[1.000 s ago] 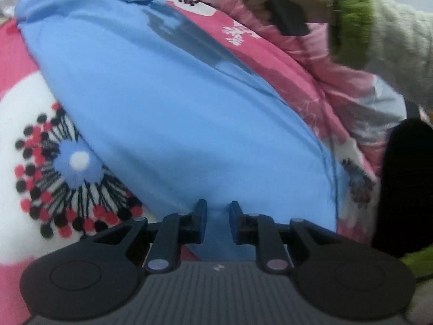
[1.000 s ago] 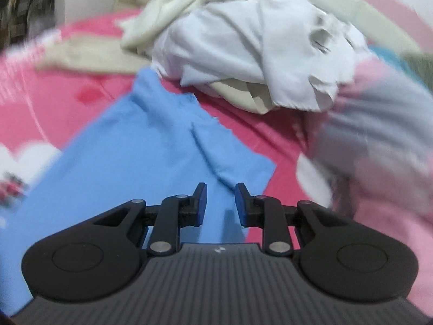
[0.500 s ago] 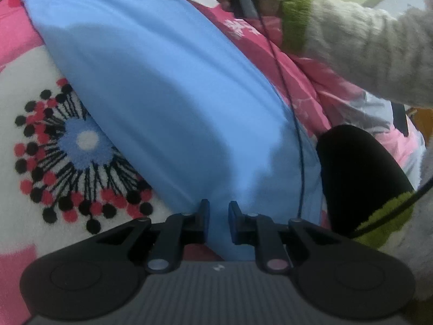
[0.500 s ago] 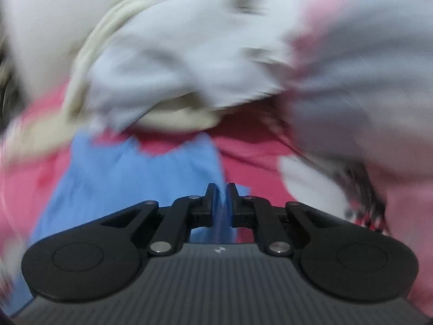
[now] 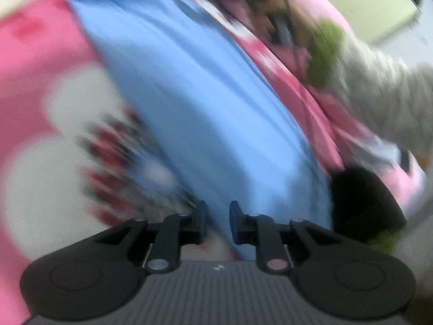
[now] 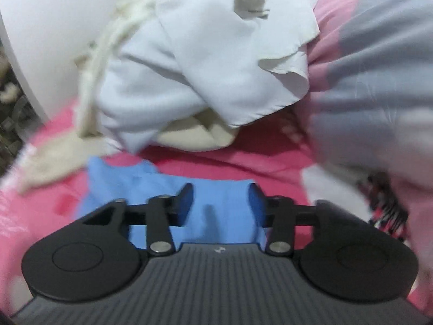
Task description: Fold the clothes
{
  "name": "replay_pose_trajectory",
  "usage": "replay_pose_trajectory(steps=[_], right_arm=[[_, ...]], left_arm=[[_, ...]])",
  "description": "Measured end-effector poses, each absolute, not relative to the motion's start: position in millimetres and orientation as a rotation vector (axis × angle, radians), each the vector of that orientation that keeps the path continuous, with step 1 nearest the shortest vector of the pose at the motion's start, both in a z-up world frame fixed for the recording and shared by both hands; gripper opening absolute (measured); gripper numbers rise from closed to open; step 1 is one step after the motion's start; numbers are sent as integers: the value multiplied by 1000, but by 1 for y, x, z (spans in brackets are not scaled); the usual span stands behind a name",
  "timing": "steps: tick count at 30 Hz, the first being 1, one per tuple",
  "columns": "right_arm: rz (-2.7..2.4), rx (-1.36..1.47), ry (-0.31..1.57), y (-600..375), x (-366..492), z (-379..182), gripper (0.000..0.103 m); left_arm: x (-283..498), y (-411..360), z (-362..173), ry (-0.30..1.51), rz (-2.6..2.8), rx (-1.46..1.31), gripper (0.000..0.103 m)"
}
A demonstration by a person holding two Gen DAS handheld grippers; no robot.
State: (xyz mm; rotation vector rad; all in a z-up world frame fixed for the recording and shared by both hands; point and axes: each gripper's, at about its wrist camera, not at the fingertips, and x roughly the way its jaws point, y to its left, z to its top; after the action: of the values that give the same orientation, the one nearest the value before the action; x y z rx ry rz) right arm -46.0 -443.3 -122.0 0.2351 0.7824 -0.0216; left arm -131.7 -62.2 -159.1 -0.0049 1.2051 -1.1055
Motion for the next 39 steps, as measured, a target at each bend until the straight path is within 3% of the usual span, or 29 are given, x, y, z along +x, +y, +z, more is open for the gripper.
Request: replay_pose_trajectory(steps=[9, 11, 12, 16, 21, 24, 27, 29, 31, 39], right_arm=[[-126, 536, 883, -482, -32, -153, 58], [-111, 527, 895, -479, -32, -151, 33], [-83, 524, 903, -475, -32, -150, 6], [-82, 403, 795, -461, -47, -133, 5], [-186, 385, 767, -470, -53, -156, 6], [-216, 343, 677, -461, -64, -134, 10], [-165, 262, 552, -435, -79, -100, 23], [-6, 232, 574, -409, -71, -89, 26], [127, 210, 645, -381, -52, -87, 28], [356, 93, 814, -299, 21, -112, 30]], left_arm=[[15, -88, -161, 994, -756, -116, 32], [31, -107, -167, 978, -719, -94, 34], [36, -114, -170, 977, -707, -92, 34], [38, -126, -175, 940, -666, -114, 33], [35, -122, -177, 917, -649, -126, 32], [38, -119, -179, 905, -648, -171, 32], [40, -118, -184, 878, -645, -198, 25], [39, -120, -186, 855, -640, -194, 19], [38, -120, -188, 839, -630, -203, 3], [30, -119, -188, 824, -608, -210, 2]])
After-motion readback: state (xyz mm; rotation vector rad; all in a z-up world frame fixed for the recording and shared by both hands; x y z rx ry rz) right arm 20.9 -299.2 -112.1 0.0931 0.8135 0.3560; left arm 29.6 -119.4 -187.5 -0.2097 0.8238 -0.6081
